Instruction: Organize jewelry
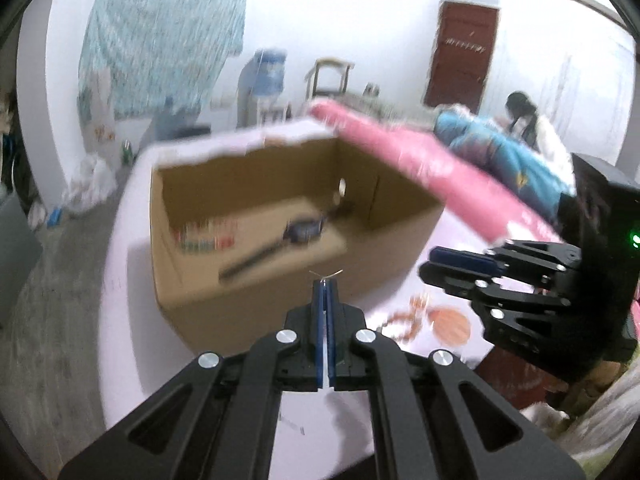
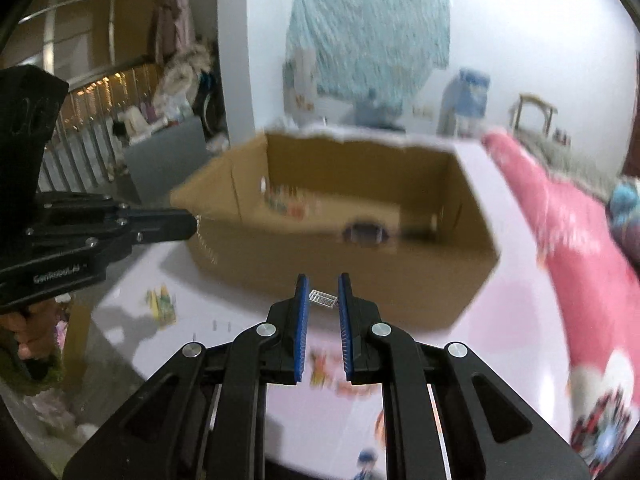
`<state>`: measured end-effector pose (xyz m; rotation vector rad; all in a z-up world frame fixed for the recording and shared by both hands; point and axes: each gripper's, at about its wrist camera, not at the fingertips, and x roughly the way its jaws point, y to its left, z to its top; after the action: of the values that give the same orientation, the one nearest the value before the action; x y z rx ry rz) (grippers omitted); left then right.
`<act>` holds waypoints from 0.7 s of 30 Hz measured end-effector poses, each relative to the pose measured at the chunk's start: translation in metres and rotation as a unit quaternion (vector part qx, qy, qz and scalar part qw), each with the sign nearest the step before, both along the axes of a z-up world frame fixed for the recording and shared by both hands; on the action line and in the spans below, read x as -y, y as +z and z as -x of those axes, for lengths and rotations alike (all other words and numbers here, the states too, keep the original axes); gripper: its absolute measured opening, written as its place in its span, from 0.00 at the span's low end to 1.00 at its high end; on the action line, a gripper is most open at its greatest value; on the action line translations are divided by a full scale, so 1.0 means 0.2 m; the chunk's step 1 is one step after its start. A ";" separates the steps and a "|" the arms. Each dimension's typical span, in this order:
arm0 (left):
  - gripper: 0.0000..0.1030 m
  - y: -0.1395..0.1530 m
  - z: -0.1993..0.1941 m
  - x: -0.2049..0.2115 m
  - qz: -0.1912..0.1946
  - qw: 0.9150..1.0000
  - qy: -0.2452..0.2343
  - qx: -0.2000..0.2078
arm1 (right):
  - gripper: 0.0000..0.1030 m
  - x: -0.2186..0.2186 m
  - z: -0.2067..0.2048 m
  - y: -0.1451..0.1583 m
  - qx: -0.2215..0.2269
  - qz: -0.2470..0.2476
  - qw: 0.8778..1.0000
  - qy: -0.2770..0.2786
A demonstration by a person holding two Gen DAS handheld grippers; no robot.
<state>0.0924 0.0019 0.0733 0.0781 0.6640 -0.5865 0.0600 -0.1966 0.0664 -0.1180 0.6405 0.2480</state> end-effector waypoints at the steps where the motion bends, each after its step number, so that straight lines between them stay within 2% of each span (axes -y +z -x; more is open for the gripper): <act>1: 0.01 0.03 -0.02 0.00 0.002 1.000 0.000 0.010 | 0.12 0.02 -0.04 0.05 0.012 -0.008 1.000 0.005; 5: 0.01 0.12 -0.20 0.03 0.011 1.000 -0.001 0.016 | 0.12 0.05 -0.27 0.15 0.014 -0.039 0.999 0.024; 7: 0.01 0.13 -0.36 0.06 0.020 1.000 -0.009 -0.014 | 0.12 0.07 -0.40 0.17 -0.007 -0.052 0.998 0.028; 9: 0.01 0.12 -0.51 0.08 0.027 0.998 -0.015 -0.050 | 0.12 0.11 -0.61 0.17 -0.050 -0.077 0.995 0.032; 12: 0.01 0.05 -0.85 0.16 0.022 0.989 -0.025 -0.142 | 0.12 0.11 -0.89 0.13 -0.126 -0.091 0.987 0.031; 15: 0.01 -0.04 -1.08 0.24 0.015 0.978 -0.025 -0.208 | 0.12 0.12 -1.11 0.07 -0.186 -0.109 0.976 0.036; 18: 0.01 -0.14 -1.24 0.29 0.009 0.965 -0.014 -0.263 | 0.15 0.12 -1.24 0.00 -0.214 -0.100 0.971 0.025; 19: 0.01 -0.17 -1.28 0.30 0.001 0.964 -0.007 -0.266 | 0.16 0.13 -1.26 0.00 -0.215 -0.099 0.971 0.019; 21: 0.02 -0.21 -1.32 0.32 -0.012 0.961 0.007 -0.277 | 0.26 0.14 -1.29 -0.02 -0.217 -0.092 0.972 0.011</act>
<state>0.3555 -0.0622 0.0312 -0.0729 1.2161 -0.5897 0.3172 -0.2253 0.0626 0.1128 1.0467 0.3585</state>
